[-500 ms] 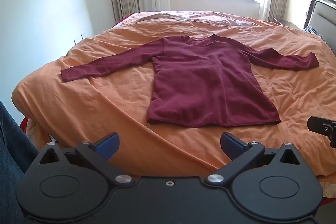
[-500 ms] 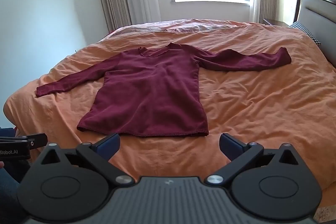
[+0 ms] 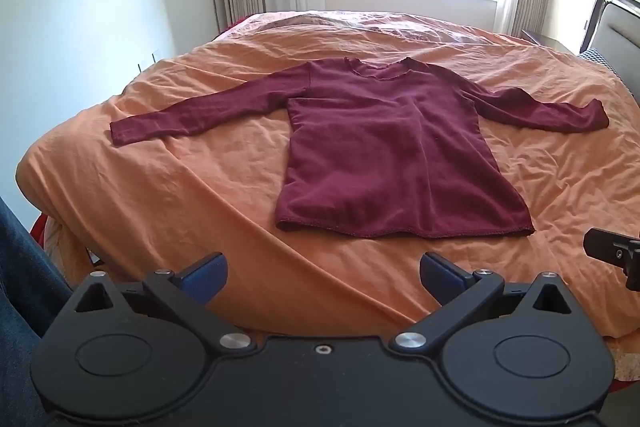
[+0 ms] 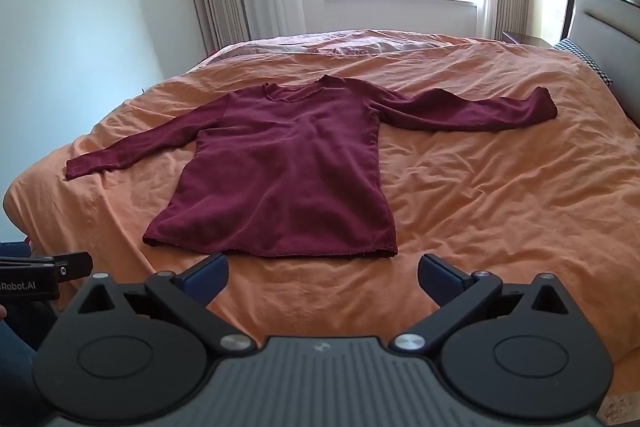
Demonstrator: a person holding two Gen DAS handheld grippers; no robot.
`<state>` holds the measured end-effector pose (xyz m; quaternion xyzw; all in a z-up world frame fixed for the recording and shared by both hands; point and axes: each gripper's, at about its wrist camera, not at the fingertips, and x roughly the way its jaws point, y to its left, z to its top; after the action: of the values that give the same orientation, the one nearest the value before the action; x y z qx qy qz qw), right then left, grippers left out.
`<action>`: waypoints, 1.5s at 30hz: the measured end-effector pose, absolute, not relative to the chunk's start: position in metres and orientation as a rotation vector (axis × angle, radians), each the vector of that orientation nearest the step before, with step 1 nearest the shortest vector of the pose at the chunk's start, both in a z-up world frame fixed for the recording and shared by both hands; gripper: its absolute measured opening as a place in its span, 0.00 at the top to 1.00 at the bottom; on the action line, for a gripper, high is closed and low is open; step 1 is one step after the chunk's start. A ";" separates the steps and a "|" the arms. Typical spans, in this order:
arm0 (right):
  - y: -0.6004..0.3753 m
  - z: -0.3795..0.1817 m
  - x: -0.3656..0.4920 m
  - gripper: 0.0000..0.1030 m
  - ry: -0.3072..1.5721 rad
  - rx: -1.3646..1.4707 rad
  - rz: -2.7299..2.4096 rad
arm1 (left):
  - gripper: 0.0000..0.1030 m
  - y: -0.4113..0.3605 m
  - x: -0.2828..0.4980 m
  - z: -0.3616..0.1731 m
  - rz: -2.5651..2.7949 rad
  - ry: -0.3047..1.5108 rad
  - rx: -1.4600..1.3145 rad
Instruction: Fold small clothes
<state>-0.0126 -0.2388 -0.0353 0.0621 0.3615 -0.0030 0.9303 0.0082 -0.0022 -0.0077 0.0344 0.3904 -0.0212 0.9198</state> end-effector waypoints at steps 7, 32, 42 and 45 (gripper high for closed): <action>-0.239 -0.036 -0.012 0.00 0.741 0.126 -0.007 | 0.01 -0.001 0.013 -0.007 -0.048 0.806 0.073; -0.241 -0.038 -0.009 0.00 0.747 0.122 -0.013 | 0.01 -0.004 0.014 -0.009 -0.051 0.805 0.068; -0.242 -0.039 -0.008 0.00 0.753 0.123 -0.015 | 0.01 -0.007 0.014 -0.011 -0.053 0.803 0.070; -0.242 -0.039 -0.007 0.00 0.754 0.124 -0.020 | 0.01 -0.007 0.014 -0.010 -0.055 0.806 0.069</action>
<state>-0.0074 -0.2418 -0.0394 0.0605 0.3680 -0.0096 0.9278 0.0141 -0.0067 -0.0104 0.0334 0.3919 -0.0267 0.9190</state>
